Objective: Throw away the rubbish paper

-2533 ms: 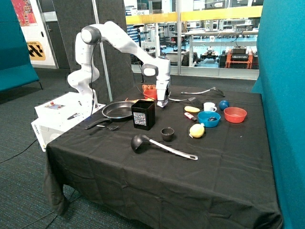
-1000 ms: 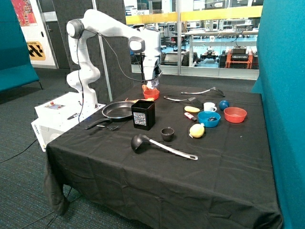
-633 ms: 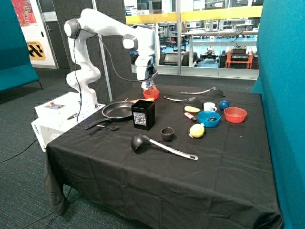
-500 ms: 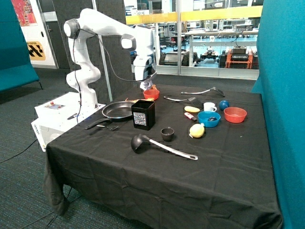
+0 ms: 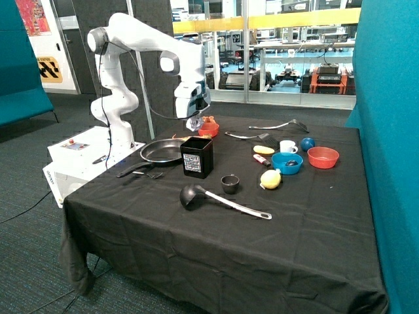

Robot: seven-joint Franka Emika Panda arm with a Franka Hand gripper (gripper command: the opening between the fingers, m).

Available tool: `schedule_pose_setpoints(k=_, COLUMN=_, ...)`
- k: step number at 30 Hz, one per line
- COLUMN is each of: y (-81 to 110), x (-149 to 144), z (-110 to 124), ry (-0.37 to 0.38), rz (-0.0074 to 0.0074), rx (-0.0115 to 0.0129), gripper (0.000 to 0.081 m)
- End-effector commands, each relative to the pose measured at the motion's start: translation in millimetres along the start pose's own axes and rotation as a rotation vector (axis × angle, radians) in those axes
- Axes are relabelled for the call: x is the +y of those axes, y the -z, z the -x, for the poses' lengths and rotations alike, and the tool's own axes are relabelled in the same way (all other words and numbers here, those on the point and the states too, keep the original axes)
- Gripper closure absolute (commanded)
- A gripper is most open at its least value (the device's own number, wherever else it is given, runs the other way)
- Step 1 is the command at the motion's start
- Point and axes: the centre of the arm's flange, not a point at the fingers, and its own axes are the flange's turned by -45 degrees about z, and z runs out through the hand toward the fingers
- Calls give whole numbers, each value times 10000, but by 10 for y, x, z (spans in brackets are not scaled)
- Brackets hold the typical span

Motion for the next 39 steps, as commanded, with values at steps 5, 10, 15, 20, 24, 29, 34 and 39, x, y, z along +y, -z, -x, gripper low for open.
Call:
schedule_pose_setpoints(k=5, y=-286, x=218, z=54, ry=-404, rz=21, rx=91, gripper=808)
schedule_pose_setpoints(k=10, y=-309, x=252, z=38, ry=-437, rz=21, rx=91, gripper=808)
schedule_pose_setpoints(k=15, y=-345, x=254, z=35, ry=-356, rz=21, rx=90, gripper=808)
schedule_pose_setpoints(k=20, y=-383, x=236, z=52, ry=-186, rz=22, rx=90, gripper=557)
schedule_pose_setpoints(k=24, y=-381, x=239, z=54, ry=-169, rz=22, rx=90, gripper=288)
schedule_pose_setpoints(k=29, y=-376, x=263, z=48, ry=-197, rz=22, rx=90, gripper=177)
schedule_pose_setpoints(k=34, y=-371, x=322, z=49, ry=-200, rz=22, rx=90, gripper=117)
schedule_pose_setpoints(k=39, y=-377, x=350, z=35, ry=-204, rz=22, rx=90, gripper=91)
